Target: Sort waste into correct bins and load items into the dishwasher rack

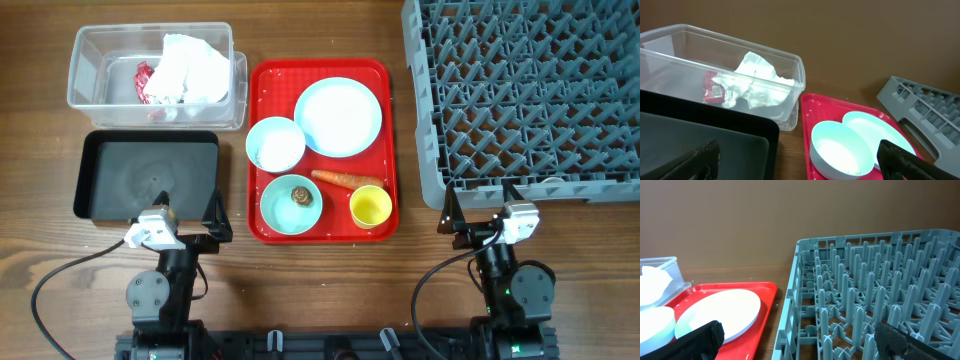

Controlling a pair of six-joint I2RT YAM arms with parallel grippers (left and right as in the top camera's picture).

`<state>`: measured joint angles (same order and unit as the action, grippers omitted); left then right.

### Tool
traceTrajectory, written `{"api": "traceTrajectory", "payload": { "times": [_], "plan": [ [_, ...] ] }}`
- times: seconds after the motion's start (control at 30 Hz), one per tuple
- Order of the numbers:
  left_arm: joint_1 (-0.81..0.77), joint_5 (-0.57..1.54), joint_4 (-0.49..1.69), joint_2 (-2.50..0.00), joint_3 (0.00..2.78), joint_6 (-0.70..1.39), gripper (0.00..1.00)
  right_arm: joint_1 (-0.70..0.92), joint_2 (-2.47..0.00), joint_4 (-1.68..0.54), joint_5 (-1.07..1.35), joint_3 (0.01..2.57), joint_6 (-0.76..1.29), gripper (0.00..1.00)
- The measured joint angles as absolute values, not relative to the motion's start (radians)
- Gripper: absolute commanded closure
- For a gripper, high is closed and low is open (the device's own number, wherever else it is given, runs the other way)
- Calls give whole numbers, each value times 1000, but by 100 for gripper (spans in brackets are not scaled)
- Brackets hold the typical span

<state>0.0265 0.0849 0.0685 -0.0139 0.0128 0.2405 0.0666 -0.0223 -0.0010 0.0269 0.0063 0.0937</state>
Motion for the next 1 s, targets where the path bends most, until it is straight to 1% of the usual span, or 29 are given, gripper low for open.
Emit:
{"api": "traceTrajectory", "payload": {
  "times": [0.83,1.0],
  "plan": [
    [27,80,68,-14,13,240,0,67,-22,-1,27,6,94,0],
    [27,3,61,-14,13,236,0,67,-22,18,27,6,94,0]
  ]
}}
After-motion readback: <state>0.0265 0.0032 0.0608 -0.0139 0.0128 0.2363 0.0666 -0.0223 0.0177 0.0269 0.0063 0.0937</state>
